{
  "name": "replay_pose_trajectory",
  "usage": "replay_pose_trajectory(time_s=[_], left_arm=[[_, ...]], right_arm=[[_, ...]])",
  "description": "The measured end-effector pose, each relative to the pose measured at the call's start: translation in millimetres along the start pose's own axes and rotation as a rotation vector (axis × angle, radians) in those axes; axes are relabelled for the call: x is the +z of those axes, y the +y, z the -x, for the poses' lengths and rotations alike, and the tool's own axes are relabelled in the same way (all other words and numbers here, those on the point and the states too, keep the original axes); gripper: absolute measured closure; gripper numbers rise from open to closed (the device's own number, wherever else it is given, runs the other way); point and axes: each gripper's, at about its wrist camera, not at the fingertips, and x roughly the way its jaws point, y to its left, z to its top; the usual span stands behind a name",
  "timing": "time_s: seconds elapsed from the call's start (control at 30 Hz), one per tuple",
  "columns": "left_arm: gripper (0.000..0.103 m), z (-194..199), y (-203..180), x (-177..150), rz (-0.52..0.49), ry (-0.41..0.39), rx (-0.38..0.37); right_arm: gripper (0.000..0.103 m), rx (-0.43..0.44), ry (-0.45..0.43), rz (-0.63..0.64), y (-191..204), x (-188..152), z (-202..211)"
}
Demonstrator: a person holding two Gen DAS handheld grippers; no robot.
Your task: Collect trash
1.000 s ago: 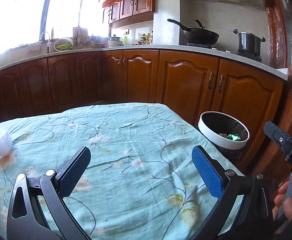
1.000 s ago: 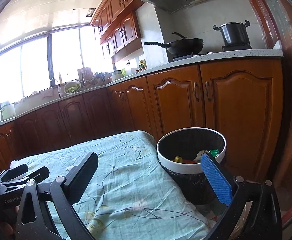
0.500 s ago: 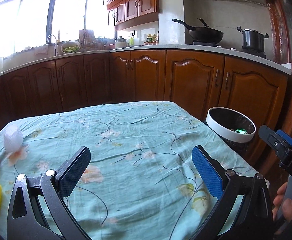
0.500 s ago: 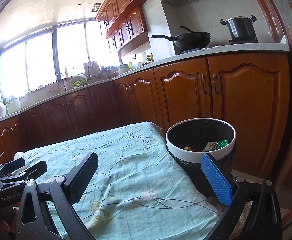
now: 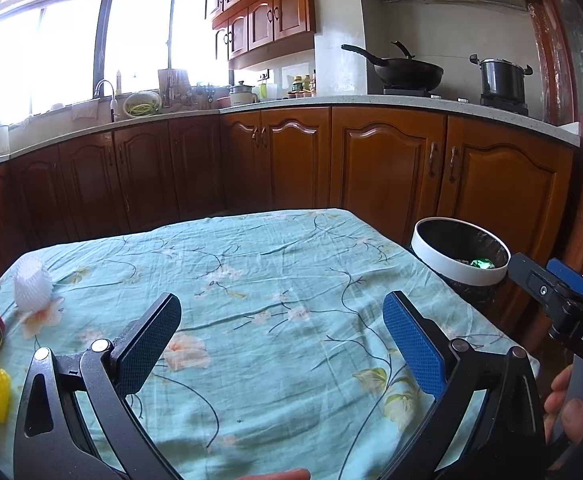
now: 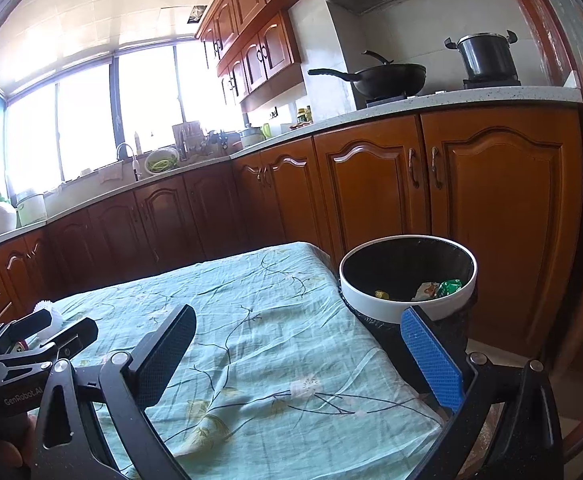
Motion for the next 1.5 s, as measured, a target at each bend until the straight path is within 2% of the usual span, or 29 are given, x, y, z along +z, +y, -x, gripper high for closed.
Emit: replay_pose_trajectory(time_s=[1.5], left_arm=[[0.0, -1.8, -3.8, -1.1, -0.004, 0.01, 0.001]], right_arm=[[0.0, 0.014, 0.01, -0.011, -2.7, -1.4, -5.3]])
